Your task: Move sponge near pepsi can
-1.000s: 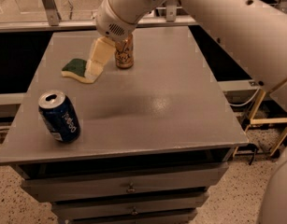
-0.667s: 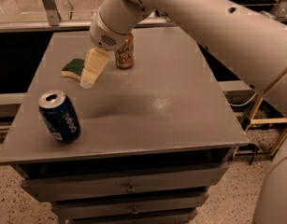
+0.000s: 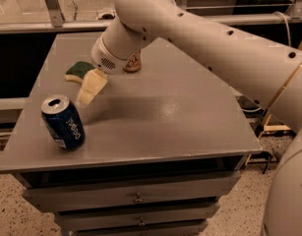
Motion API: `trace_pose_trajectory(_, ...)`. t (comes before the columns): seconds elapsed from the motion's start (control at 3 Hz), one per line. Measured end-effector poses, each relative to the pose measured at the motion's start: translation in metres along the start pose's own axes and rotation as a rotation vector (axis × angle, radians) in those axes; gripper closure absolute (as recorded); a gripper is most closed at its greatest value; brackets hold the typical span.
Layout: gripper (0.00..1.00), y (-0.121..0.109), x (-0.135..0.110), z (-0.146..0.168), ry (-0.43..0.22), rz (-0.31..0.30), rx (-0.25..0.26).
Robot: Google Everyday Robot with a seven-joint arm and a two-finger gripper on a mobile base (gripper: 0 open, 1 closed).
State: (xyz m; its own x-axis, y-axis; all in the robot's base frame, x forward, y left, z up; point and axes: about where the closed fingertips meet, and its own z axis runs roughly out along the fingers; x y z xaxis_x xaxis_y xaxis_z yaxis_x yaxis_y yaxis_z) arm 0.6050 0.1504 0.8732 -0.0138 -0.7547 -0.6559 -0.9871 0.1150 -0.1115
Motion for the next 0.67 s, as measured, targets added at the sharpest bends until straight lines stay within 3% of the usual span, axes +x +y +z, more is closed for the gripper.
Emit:
trace_pose_trajectory(0.33, 0.0, 0.005, 0.007, 0.021, -0.004, 0.038, -0.025)
trace_pose_trajectory(0.67, 0.0, -0.004, 0.016, 0.036, 0.006, 0.055, -0.018)
